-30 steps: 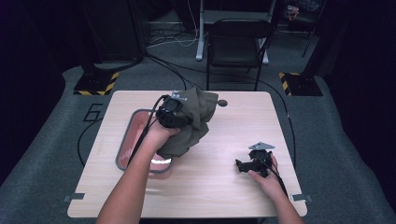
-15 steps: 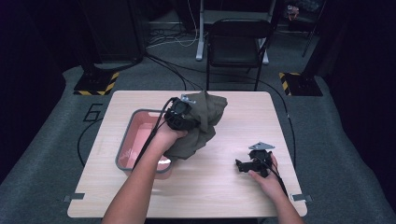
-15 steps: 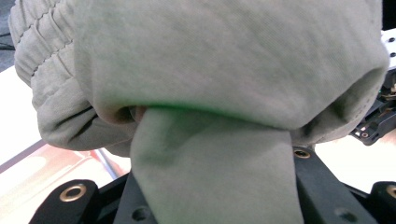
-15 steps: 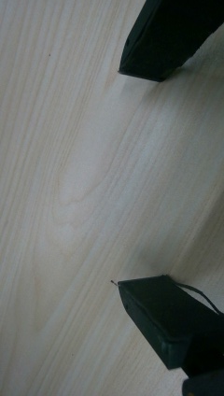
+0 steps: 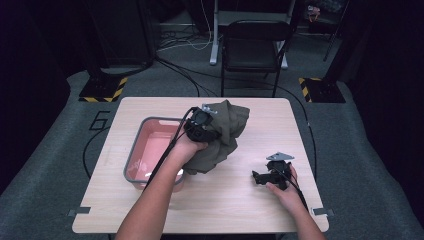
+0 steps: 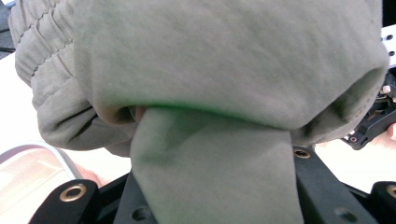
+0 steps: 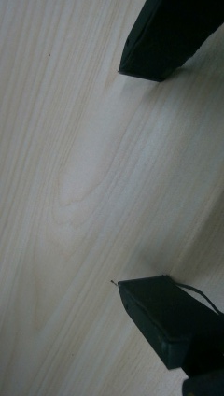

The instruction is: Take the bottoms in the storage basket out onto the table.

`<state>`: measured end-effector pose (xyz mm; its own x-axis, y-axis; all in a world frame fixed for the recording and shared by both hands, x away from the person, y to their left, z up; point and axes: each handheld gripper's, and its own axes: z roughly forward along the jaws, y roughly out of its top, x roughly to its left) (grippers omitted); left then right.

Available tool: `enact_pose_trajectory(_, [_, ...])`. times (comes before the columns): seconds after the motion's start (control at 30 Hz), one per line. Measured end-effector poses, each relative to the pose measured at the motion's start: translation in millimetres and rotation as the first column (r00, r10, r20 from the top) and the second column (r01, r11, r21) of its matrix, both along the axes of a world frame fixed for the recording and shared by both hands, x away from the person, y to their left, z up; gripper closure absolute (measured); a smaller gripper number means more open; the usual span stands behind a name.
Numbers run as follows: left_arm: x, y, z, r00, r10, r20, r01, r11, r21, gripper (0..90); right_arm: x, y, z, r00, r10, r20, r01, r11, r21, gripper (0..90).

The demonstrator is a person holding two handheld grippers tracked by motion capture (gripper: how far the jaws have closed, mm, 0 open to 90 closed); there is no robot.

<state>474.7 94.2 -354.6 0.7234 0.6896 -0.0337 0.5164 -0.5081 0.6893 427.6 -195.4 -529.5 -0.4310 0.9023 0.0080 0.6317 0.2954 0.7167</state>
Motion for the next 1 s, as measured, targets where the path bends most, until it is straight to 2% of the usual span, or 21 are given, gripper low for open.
enact_pose_trajectory(0.2, [-1.2,-5.6,-6.0,1.0,-0.006,-0.007,0.005,0.9999,-0.01,66.3,0.1,-0.1,0.0,1.0,0.001,0.001,-0.001,1.0,-0.001,0.0])
enact_pose_trajectory(1.0, [0.1,-24.4,-27.4,0.9989,-0.022,-0.041,0.022,0.9998,-0.003,66.3,0.2,-0.2,0.0,1.0,0.002,0.002,-0.002,1.0,-0.001,0.0])
